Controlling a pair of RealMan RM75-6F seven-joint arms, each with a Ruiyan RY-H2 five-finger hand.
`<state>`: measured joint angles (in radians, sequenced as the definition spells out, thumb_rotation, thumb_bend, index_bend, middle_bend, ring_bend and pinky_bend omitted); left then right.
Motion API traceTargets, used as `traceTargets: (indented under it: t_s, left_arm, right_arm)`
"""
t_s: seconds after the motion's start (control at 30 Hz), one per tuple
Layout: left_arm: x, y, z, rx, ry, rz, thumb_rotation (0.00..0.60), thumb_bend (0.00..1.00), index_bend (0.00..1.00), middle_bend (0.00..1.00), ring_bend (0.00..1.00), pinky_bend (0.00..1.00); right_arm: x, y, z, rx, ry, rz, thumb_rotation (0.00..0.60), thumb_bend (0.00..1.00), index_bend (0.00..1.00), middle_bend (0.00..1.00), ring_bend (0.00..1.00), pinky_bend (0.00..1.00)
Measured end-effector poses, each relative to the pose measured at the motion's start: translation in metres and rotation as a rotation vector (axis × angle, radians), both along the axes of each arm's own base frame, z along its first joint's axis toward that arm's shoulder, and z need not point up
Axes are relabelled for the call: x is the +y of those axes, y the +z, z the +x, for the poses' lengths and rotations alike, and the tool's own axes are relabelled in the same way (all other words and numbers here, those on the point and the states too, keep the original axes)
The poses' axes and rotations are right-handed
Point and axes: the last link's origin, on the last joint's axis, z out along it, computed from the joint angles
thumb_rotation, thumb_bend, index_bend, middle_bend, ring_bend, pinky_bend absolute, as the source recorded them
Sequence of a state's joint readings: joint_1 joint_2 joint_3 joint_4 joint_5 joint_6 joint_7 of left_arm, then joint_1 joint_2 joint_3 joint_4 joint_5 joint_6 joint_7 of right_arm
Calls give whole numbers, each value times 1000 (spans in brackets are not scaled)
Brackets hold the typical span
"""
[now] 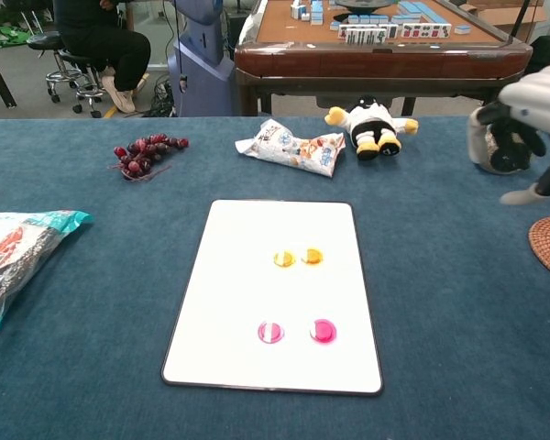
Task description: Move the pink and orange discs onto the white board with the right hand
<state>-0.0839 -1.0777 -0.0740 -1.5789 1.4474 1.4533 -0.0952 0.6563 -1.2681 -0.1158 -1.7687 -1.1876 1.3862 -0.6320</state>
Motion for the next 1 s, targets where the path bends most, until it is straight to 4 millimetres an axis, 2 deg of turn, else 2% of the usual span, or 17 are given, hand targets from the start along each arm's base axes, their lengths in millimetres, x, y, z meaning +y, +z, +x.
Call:
traceTargets:
  t_s: [0.27,0.57,0.7,0.87,1.0]
  left_arm:
    - [-3,-6,8,7,-44,-10,600,488,360,522,422,593]
    - [-7,-12,14,42,-60,-37,600,487,348,522,422,593]
    - [-7,-15,16,43,-72,-40,600,487,348,522,422,593]
    - [-6,-22,18,47,-80,-56,600,487,348,522,422,593]
    - [-4,-27,17,49,-76,-72,600,488,349,522,422,593]
  right_arm:
    - [50,43,-44,-53,-108,-148,600,124,458,556,478,414]
    - [100,68,-99,-130,-282,-289,600,123,458,552,477,414]
    - [108,80,-117,-139,-338,-352,600,125,458,531,458,414]
    - [110,96,-122,-181,-344,-397,600,125,458,529,457,414]
    - [109,99,-127,-197,-364,-382,600,125,458,529,456,414]
